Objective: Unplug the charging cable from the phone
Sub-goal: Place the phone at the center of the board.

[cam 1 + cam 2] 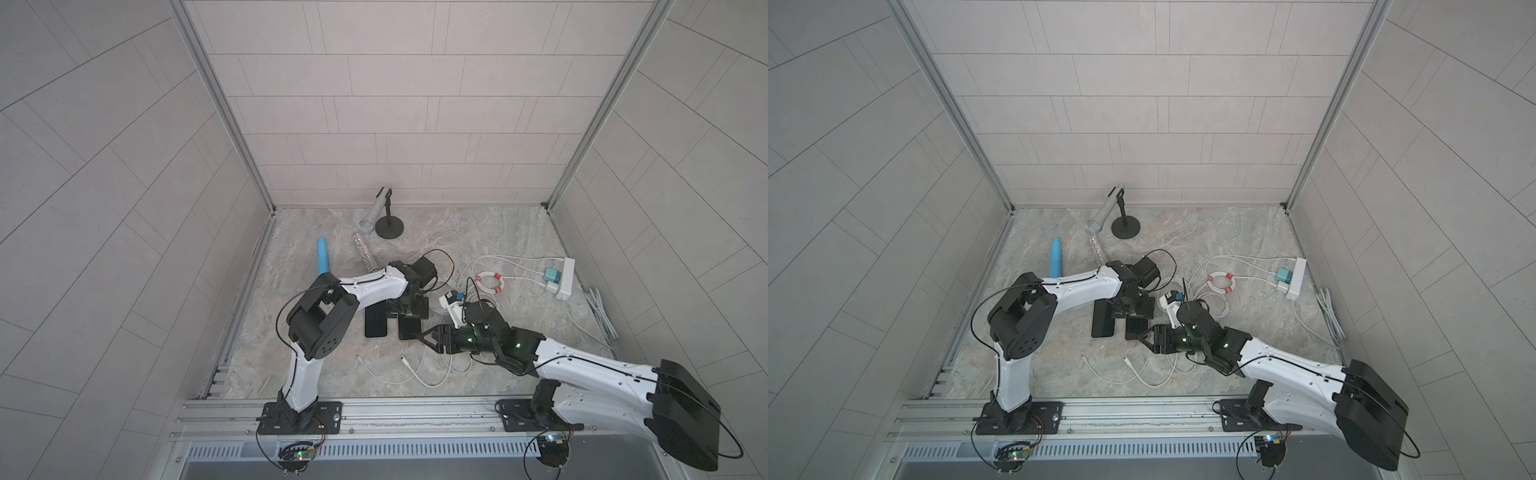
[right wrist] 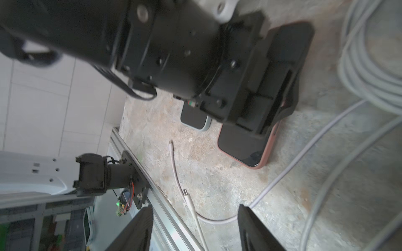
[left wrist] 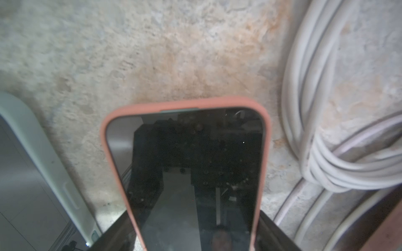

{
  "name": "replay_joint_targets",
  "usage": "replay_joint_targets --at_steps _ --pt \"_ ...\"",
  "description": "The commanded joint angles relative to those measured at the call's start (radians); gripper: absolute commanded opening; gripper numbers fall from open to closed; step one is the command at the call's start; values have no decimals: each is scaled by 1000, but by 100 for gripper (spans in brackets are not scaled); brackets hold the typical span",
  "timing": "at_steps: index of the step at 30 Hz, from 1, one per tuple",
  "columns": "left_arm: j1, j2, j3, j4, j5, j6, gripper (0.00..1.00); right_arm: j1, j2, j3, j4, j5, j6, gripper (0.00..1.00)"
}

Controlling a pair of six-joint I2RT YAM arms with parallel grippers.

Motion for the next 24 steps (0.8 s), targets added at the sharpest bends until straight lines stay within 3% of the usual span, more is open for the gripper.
replay_joint_targets --at_steps 1,4,6,14,24 --pt "-11 -54 6 -18 16 15 95 -27 -81 -11 -122 49 -25 75" --pt "-14 -66 14 -26 12 15 100 -65 -156 -18 -198 58 -39 85" --pt "-20 -75 23 -36 7 15 100 -93 -203 -23 -249 64 -47 99" --pt "-69 -107 82 -75 5 10 100 -242 -364 -56 -401 62 -60 100" --pt "-178 -56 210 -133 16 -16 100 -423 -423 -86 -533 73 -43 100"
